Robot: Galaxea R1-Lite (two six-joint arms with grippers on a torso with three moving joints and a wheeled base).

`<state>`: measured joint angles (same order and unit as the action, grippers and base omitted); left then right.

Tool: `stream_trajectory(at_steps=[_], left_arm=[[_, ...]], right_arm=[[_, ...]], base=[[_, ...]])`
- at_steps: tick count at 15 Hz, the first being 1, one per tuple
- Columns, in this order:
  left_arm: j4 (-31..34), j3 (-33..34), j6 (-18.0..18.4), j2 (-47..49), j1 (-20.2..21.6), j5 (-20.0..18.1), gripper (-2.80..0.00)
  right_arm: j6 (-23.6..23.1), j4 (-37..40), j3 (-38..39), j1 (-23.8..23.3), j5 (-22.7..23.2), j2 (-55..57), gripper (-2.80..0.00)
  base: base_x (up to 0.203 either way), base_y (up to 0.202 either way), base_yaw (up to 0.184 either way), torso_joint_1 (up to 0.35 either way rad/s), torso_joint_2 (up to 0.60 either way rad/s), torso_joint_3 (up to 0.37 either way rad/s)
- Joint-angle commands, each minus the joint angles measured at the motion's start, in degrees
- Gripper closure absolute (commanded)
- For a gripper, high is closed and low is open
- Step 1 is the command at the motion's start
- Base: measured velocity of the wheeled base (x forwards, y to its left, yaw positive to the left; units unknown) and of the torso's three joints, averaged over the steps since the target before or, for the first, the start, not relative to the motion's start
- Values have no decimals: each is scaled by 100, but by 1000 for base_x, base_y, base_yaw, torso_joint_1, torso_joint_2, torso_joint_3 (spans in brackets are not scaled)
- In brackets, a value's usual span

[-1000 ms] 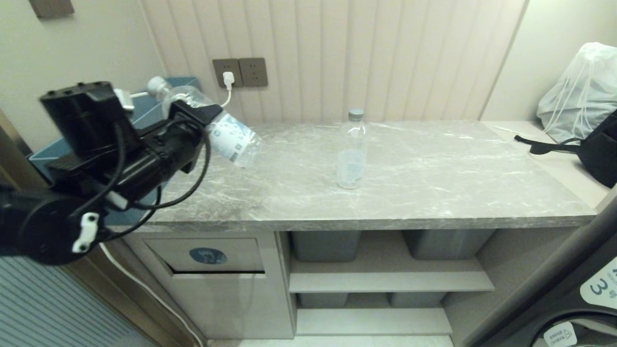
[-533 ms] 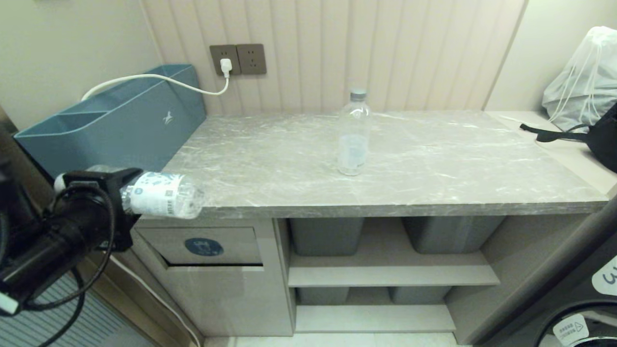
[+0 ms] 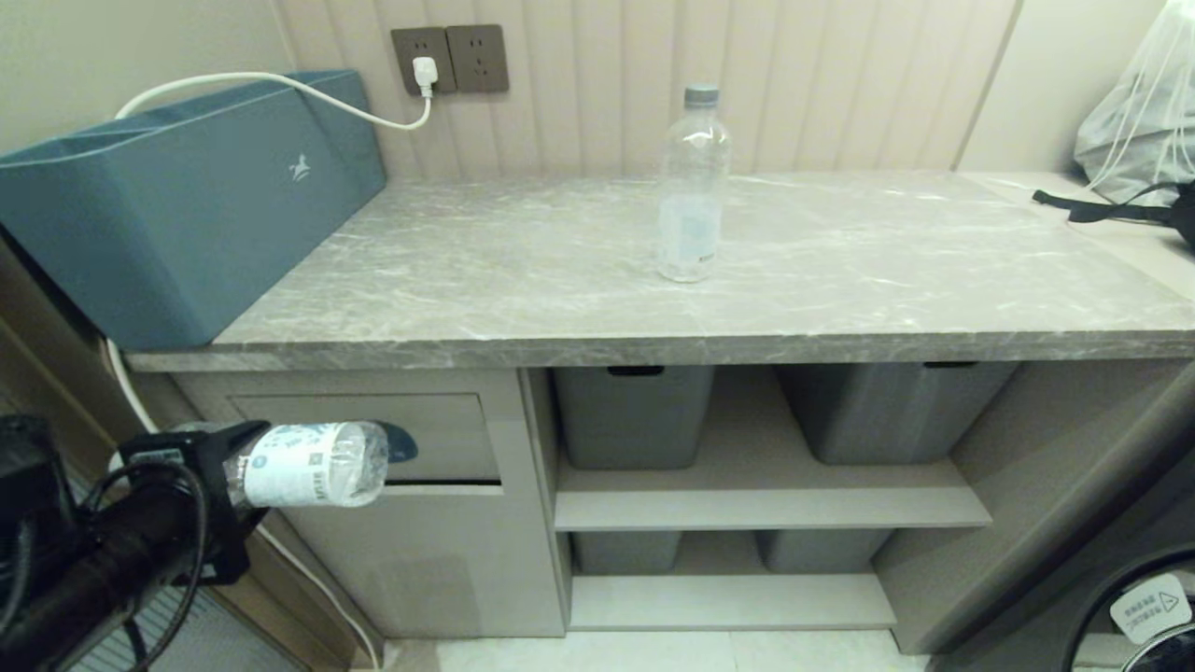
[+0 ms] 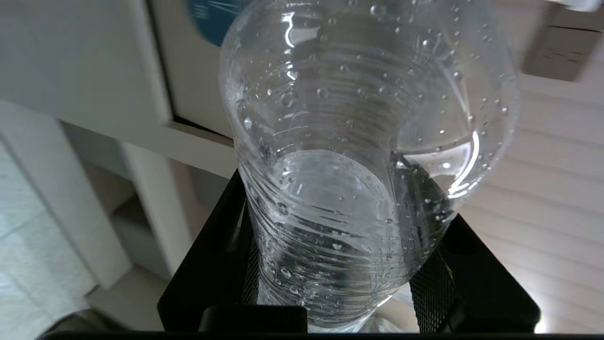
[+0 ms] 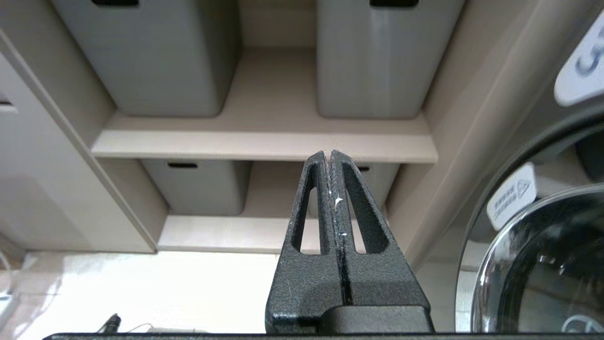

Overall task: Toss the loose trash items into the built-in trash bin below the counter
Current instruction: Put the garbage in the trash can

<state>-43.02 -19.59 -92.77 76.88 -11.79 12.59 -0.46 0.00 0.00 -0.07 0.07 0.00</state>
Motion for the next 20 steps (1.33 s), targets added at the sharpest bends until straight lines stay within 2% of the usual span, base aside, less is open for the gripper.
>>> stream_trajectory(at_steps=[1, 9, 12, 15, 17, 20], left_arm=[[-79, 25, -58, 438, 1, 7, 0], [-1869, 27, -44, 2105, 1, 8, 0], [-2403, -428, -9, 2641, 109, 36, 0], [-2323, -1255, 88, 2937, 380, 5, 0], [-1882, -1671, 167, 3241, 423, -18, 0], [-1620, -2173, 187, 3653, 478, -187, 0]], right_arm=[[2, 0, 0, -1, 1, 0, 0], [20, 0, 0, -1, 1, 0, 0], [26, 0, 0, -1, 1, 0, 0], [20, 0, 0, -1, 1, 0, 0], [20, 0, 0, -1, 1, 0, 0], [29, 0, 0, -1, 1, 0, 0]], base=[[0, 0, 0, -205, 500, 286], [0, 0, 0, -181, 471, 285], [0, 0, 0, -108, 329, 213], [0, 0, 0, -21, 66, 49], [0, 0, 0, 0, 0, 0], [0, 0, 0, 0, 0, 0]])
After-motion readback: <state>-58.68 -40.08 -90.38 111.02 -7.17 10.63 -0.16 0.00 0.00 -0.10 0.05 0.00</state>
